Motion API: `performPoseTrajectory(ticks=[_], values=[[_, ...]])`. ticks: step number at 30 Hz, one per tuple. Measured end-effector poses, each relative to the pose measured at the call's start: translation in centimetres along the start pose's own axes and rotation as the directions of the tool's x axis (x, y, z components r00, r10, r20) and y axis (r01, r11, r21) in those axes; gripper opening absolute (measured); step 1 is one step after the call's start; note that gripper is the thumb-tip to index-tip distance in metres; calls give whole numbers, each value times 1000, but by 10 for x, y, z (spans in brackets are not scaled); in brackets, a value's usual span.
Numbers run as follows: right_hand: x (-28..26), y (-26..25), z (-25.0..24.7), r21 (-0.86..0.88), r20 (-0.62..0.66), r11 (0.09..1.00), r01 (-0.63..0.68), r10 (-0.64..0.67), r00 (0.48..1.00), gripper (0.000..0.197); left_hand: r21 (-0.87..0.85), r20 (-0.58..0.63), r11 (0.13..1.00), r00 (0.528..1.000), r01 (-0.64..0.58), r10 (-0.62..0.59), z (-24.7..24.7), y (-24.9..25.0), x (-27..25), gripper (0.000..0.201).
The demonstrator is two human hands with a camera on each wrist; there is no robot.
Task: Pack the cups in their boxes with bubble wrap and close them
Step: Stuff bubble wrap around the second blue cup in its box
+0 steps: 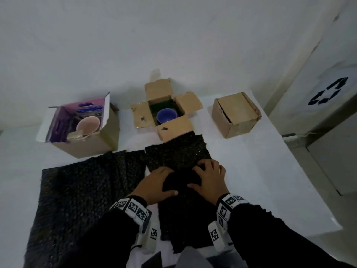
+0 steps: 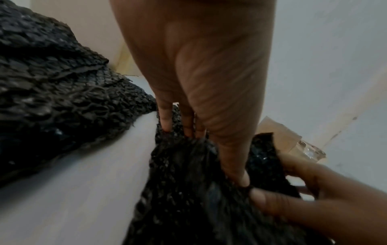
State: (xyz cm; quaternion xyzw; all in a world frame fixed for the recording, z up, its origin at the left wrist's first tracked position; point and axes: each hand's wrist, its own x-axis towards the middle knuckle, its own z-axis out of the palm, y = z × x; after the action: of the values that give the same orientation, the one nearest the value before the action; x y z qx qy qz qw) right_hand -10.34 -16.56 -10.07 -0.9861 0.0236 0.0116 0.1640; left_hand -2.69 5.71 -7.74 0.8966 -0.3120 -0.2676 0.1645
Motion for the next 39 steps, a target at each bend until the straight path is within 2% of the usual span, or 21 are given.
performPoseTrajectory(ticks=[2, 5, 6, 8, 10, 12, 14, 16, 18, 21, 23, 25, 27, 28, 30, 32, 34, 36, 39], values=[[3, -6, -3, 14, -82, 1000, -22, 23, 996, 31, 11, -11, 1000, 1000, 4, -4, -1, -1, -2, 80], [7, -12, -16, 104, -169, 994, -27, 44, 985, 28, 66, -162, 995, 985, 76, -64, -5, 5, -1, 82], [11, -12, -21, 181, -176, 983, -16, 49, 983, 33, 20, -212, 996, 974, 83, -77, -8, 8, 1, 81], [18, -16, -35, 431, -142, 902, 17, 48, 989, 39, -227, -272, 973, 956, 45, -108, -13, 14, 6, 75], [25, -20, -49, 621, -107, 784, -3, 89, 990, 34, -465, -341, 884, 930, -39, -139, -18, 17, 12, 56], [30, -24, -59, 717, -126, 697, -23, 162, 979, 27, -539, -423, 837, 890, -97, -169, -25, 20, 18, 40], [33, -27, -67, 768, -185, 640, -3, 226, 957, 19, -572, -459, 809, 869, -133, -182, -36, 24, 21, 44], [38, -24, -74, 784, -236, 621, 11, 281, 930, 14, -594, -471, 790, 862, -154, -187, -47, 27, 22, 49], [44, -17, -77, 833, -176, 551, -44, 341, 923, 12, -651, -426, 738, 889, -175, -165, -57, 27, 22, 44], [50, -5, -83, 901, -36, 408, -145, 404, 914, 12, -798, -277, 587, 949, -139, -151, -69, 34, 17, 27], [51, 1, -87, 925, 35, 328, -191, 428, 903, 9, -870, -198, 485, 965, -93, -170, -74, 37, 16, 22], [53, 3, -90, 942, 112, 238, -236, 440, 891, 9, -923, -106, 383, 978, -30, -180, -75, 38, 16, 33], [53, 2, -91, 949, 185, 147, -279, 454, 871, 9, -954, -11, 298, 989, 35, -150, -72, 35, 19, 68], [54, 1, -90, 951, 227, 90, -297, 451, 863, 10, -947, -1, 319, 992, 39, -124, -69, 34, 20, 87], [55, -3, -87, 943, 304, -10, -331, 422, 854, 12, -899, -42, 438, 997, -9, -64, -64, 33, 23, 113], [56, -6, -85, 936, 327, -18, -353, 421, 846, 13, -867, -82, 495, 996, -49, -45, -63, 35, 23, 115], [58, -4, -84, 934, 266, 88, -348, 479, 836, 13, -849, -103, 524, 994, -66, -42, -66, 36, 23, 95], [59, 2, -87, 930, 185, 181, -322, 526, 830, 17, -797, -113, 596, 994, -97, 11, -70, 32, 22, 68], [62, 3, -100, 952, 126, 173, -251, 526, 841, 29, -638, -120, 764, 992, -100, 29, -81, 25, 17, 34]])
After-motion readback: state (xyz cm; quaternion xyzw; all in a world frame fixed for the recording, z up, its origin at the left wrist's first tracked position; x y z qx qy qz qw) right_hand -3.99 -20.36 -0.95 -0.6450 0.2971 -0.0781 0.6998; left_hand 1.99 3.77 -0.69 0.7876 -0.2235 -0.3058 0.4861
